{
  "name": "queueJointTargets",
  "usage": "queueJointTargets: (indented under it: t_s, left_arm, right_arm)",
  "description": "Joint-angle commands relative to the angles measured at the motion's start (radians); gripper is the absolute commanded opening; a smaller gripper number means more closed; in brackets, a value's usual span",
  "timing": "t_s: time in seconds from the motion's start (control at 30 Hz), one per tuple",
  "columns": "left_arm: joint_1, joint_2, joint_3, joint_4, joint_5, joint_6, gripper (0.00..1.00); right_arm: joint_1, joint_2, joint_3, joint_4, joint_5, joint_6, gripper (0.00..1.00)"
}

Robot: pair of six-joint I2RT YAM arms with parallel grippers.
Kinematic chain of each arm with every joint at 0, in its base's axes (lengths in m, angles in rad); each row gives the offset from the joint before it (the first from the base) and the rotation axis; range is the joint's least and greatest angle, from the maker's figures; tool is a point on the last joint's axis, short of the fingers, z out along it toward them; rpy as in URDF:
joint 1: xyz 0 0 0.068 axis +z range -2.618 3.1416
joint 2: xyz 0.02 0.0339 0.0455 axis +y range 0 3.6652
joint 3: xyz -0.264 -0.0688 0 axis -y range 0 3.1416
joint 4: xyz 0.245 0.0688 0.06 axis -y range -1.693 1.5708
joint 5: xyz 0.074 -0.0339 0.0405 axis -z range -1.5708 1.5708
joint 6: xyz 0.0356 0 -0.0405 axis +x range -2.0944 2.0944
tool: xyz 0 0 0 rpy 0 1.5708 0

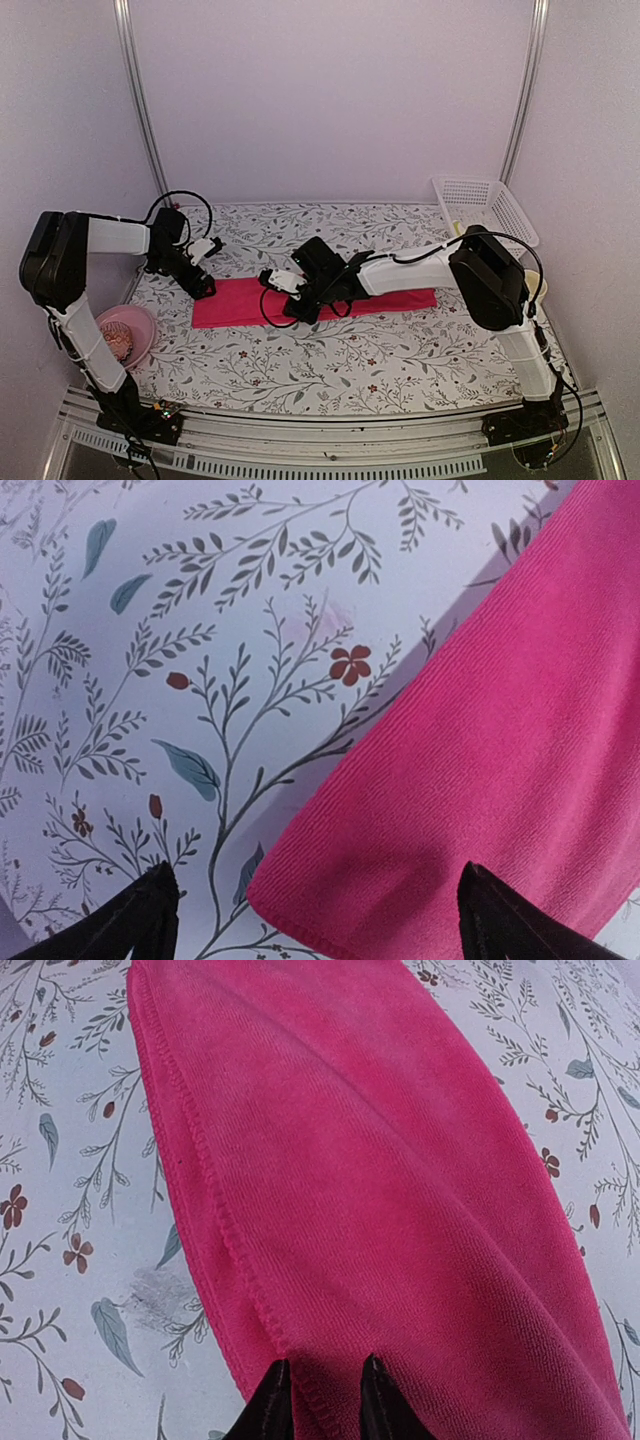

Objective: Roll the towels
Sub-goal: Adjust the towel at the center of the board.

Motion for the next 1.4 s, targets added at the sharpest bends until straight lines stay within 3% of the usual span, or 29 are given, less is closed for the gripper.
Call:
queueJointTargets:
  t_s: [0.0,0.27,0.43,0.53,0.73,0.93,1.37]
  left_arm:
    - [0.003,-0.037,-0.012,0.014,0.017,-0.007,0.97]
    - [0.002,-0.043,-0.015,0.014,0.019,-0.007,0.97]
    - [0.001,-0.042,-0.016,0.014,0.016,-0.005,0.97]
    - [-0.001,-0.038,-0.015,0.014,0.015,-0.005,0.97]
    - [-0.003,-0.019,-0.015,0.021,-0.016,-0.007,0.97]
    - [-0.006,0.022,-0.029,0.079,-0.136,-0.016,0.97]
    - [-0.014,0.099,-0.025,0.132,-0.286,0.004,0.97]
  right_arm:
    - [0.008,0.061,0.026,-0.002,0.011,0.006,0.26]
    - [0.008,0.076,0.036,-0.009,0.004,0.012,0.27]
    - [0.008,0.066,0.037,-0.013,-0.004,0.016,0.09]
    - [0.008,0.045,0.037,-0.017,-0.011,0.020,0.04]
    - [0.008,-0.021,0.035,-0.035,-0.030,0.027,0.08]
    - [0.008,-0.034,0.032,-0.061,-0.056,0.029,0.11]
    - [0.008,-0.034,0.041,-0.074,-0.065,0.036,0.06]
